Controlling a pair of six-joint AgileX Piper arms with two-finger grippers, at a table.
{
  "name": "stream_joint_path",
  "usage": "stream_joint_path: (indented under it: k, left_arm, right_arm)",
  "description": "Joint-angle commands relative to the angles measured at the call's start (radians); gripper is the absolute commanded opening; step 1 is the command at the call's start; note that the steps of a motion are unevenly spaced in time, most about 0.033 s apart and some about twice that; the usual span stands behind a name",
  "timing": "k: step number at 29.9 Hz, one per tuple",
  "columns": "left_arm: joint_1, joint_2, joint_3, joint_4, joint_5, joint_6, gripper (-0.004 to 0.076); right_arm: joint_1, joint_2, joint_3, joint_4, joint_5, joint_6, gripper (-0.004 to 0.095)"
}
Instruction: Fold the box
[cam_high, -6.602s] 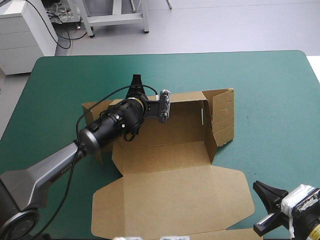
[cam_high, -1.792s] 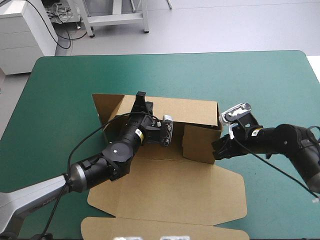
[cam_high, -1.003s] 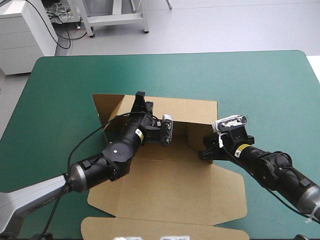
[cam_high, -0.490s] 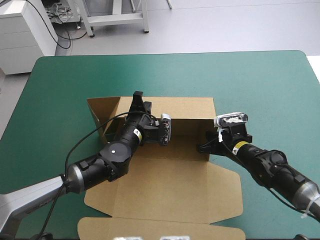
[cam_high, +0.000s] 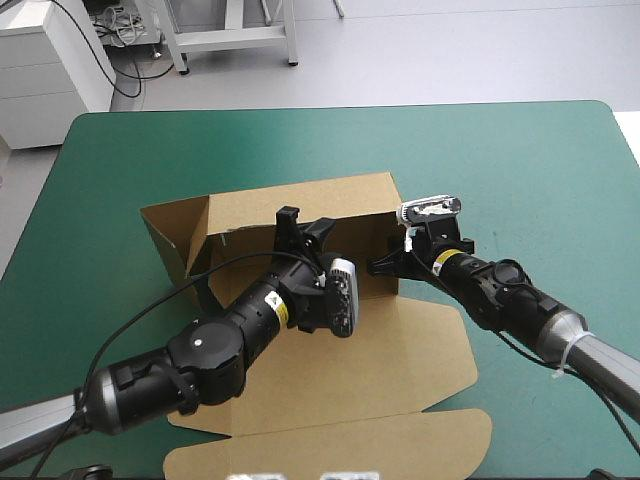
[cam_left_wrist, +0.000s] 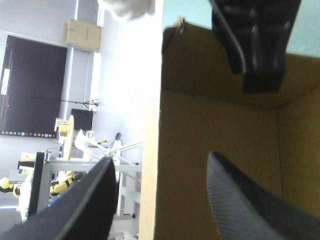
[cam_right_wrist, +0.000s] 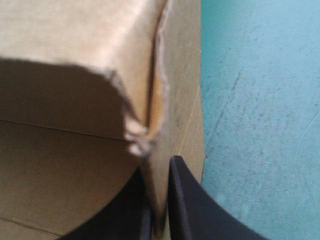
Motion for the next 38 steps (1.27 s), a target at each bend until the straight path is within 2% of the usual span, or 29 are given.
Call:
stream_joint_path:
  k: [1, 4, 6, 8, 13, 17, 20, 24, 28, 33, 36, 38]
  left_arm:
    - [-0.107, -0.095, -0.027, -0.025, 0.074, -0.014, 0.0403]
    - [-0.195, -0.153, -0.027, -0.031, 0.145, -0.014, 0.0403]
    - [-0.212, -0.186, -0.034, -0.046, 0.156, -0.018, 0.0403]
    - [-0.199, -0.198, -0.060, -0.100, 0.171, 0.001, 0.0403]
    - [-0.094, -0.175, -0.166, -0.262, 0.227, 0.152, 0.0403]
    - [0.042, -0.131, -0.301, -0.427, 0.230, 0.249, 0.0403]
    - [0.149, -0.088, -0.419, -0.571, 0.267, 0.290, 0.0403]
    - [0.308, -0.036, -0.588, -0.774, 0.415, 0.382, 0.0403]
    - [0.508, 0.001, -0.715, -1.025, 0.539, 0.480, 0.0403]
    - [0.818, 0.008, -0.721, -1.346, 0.603, 0.488, 0.0403]
    - [0.970, -0.001, -0.665, -1.514, 0.663, 0.530, 0.0403]
    - [1.032, -0.018, -0.593, -1.634, 0.663, 0.582, 0.0390]
  right_arm:
    - [-0.014, -0.006, -0.043, -0.090, -0.007, 0.102, 0.0002]
    - [-0.049, -0.006, -0.075, -0.174, 0.083, 0.182, 0.0002]
    - [-0.065, -0.006, -0.106, -0.221, 0.184, 0.206, 0.0002]
    - [-0.069, -0.011, -0.133, -0.255, 0.257, 0.208, 0.0002]
    - [-0.069, -0.014, -0.216, -0.260, 0.406, 0.185, -0.0002]
    - [-0.069, -0.014, -0.285, -0.260, 0.559, 0.161, -0.0021]
    - [-0.069, -0.014, -0.338, -0.265, 0.628, 0.136, -0.0022]
    - [-0.079, -0.003, -0.412, -0.264, 0.705, 0.115, -0.0022]
    - [-0.125, 0.054, -0.510, -0.228, 0.843, 0.050, -0.0022]
    - [-0.194, 0.172, -0.640, -0.196, 0.945, -0.021, -0.0022]
    - [-0.222, 0.262, -0.702, -0.169, 0.981, -0.069, -0.0022]
    - [-0.235, 0.321, -0.739, -0.149, 0.985, -0.092, -0.0022]
